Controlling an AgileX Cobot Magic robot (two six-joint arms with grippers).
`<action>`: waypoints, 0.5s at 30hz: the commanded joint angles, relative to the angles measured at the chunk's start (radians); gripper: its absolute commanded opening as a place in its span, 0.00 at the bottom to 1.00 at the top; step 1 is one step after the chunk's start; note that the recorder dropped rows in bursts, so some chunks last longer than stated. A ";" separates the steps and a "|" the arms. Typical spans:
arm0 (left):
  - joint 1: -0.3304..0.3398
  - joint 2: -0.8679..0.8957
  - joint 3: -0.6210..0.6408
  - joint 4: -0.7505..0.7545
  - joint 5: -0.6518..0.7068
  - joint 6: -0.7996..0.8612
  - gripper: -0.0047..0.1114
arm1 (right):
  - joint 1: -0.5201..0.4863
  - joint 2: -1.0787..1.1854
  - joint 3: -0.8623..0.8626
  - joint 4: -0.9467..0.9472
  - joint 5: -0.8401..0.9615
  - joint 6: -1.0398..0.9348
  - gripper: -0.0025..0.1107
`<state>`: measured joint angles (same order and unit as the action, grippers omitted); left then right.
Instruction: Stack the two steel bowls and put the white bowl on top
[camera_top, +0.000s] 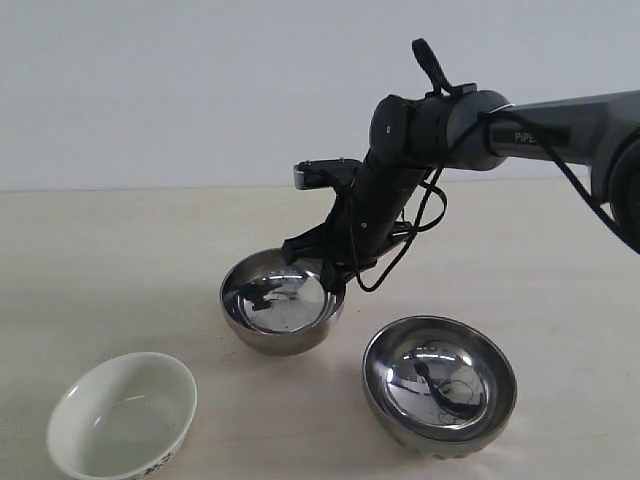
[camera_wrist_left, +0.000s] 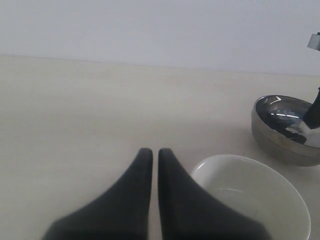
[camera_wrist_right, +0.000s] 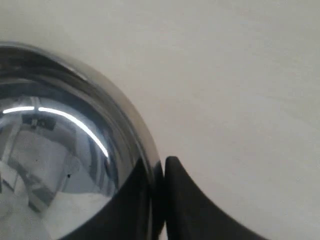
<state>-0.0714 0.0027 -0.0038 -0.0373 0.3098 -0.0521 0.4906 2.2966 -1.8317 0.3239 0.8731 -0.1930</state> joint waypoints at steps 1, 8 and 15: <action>0.003 -0.003 0.004 0.002 -0.003 -0.001 0.07 | -0.003 -0.003 -0.005 0.037 -0.040 0.008 0.29; 0.003 -0.003 0.004 0.002 -0.003 -0.001 0.07 | -0.005 -0.057 -0.005 -0.042 -0.009 0.069 0.38; 0.003 -0.003 0.004 0.002 -0.003 -0.001 0.07 | -0.005 -0.229 0.005 -0.156 0.106 0.143 0.37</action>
<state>-0.0714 0.0027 -0.0038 -0.0373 0.3098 -0.0521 0.4888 2.1088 -1.8317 0.2094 0.9236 -0.0633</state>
